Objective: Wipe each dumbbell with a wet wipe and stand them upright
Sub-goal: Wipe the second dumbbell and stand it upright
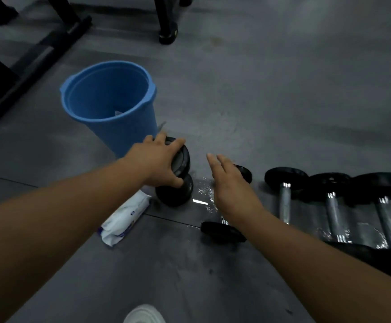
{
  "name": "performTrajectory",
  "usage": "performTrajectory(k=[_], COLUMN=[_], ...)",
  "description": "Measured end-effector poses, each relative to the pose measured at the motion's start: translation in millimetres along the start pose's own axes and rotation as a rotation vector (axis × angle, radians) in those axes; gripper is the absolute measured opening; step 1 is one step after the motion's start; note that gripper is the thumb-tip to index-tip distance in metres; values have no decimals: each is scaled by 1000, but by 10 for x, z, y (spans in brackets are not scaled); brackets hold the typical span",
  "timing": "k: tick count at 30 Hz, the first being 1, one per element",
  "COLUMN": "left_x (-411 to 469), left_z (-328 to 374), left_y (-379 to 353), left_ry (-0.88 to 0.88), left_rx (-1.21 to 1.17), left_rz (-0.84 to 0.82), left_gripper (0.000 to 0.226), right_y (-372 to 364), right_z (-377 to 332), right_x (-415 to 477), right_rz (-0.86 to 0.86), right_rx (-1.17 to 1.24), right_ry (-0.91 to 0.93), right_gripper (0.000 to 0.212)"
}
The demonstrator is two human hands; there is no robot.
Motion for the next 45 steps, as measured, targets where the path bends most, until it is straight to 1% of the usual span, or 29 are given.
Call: performTrajectory(k=[3, 6, 7, 8, 9, 10, 11, 12, 13, 14, 16, 18, 20, 22, 23, 24, 27, 29, 32, 34, 37, 39, 42, 45], left_x=[49, 25, -17, -85, -160, -237, -316, -372, -382, -354, -238, -137, -97, -96, -84, -71, -42, -31, -29, -103, -364, -602, -930, -1306], left_z=[62, 60, 110, 218, 389, 612, 865, 1113, 1331, 1501, 1680, 1712, 1721, 1728, 1716, 1696, 1625, 1583, 1505, 1409, 1110, 852, 533, 545], left_y=[16, 14, 18, 21, -8, -71, -153, -256, -383, -532, -802, -974, -1110, -1197, -1233, -1263, -1288, -1279, -1264, -1258, -1317, -1402, -1601, -1838], left_ry=[6, 45, 43, -2, -93, -203, -296, -344, -327, -271, -134, -11, 33, 10, -21, -57, -173, -233, -320, -385, -534, -680, -803, -983], left_rx=[6, -12, 16, 37, 28, -33, -142, -247, -316, -357, -396, -410, -429, -469, -438, -377, -212, -162, -73, 59, 250, 308, 418, 421], left_rz=[-67, -132, -76, 56, 230, 393, 470, 429, 335, 224, 74, -51, -163, -224, -222, -207, -127, -125, -141, -131, -147, -112, -32, 9], left_gripper=[112, 119, 120, 117, 107, 90, 70, 54, 46, 45, 54, 64, 79, 95, 98, 95, 70, 56, 35, 31, 34, 30, 26, 20], right_y=[19, 105, 130, 145, 148, 147, 151, 155, 167, 181, 186, 136, 51, -22, -57, -93, -201, -265, -292, -284, -291, -344, -464, -579], right_z=[135, 242, 276, 308, 340, 372, 398, 428, 461, 510, 659, 832, 996, 1064, 1064, 1048, 956, 929, 936, 931, 848, 750, 568, 429], right_x=[-46, -139, -175, -207, -236, -260, -285, -314, -353, -393, -466, -484, -440, -371, -332, -292, -193, -171, -221, -284, -444, -612, -952, -1378], right_rz=[12, 48, 53, 53, 60, 79, 98, 107, 108, 100, 104, 113, 58, -15, -39, -54, -114, -132, -111, -109, -124, -128, -139, -172], right_rx=[44, 43, 42, 43, 46, 49, 51, 50, 44, 38, 27, -1, -33, -9, 26, 61, 93, 99, 94, 88, 62, 69, 98, 91], right_ry=[-41, -34, -35, -39, -41, -35, -25, -26, -45, -85, -163, -197, -230, -239, -226, -202, -156, -147, -142, -144, -141, -121, -76, 4], right_gripper=[81, 75, 73, 74, 74, 74, 72, 68, 65, 63, 58, 43, 24, 13, 11, 12, 17, 17, 14, 13, 15, 14, 7, 8])
Point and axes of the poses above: each hand's wrist, its own x-axis towards the middle knuckle, its own y-axis out of the back of the hand, z = x × y, the point moved 1 cm from there along x, towards the middle knuckle, and after that the axes turned 9 degrees about -z, right-handed, at the moved point
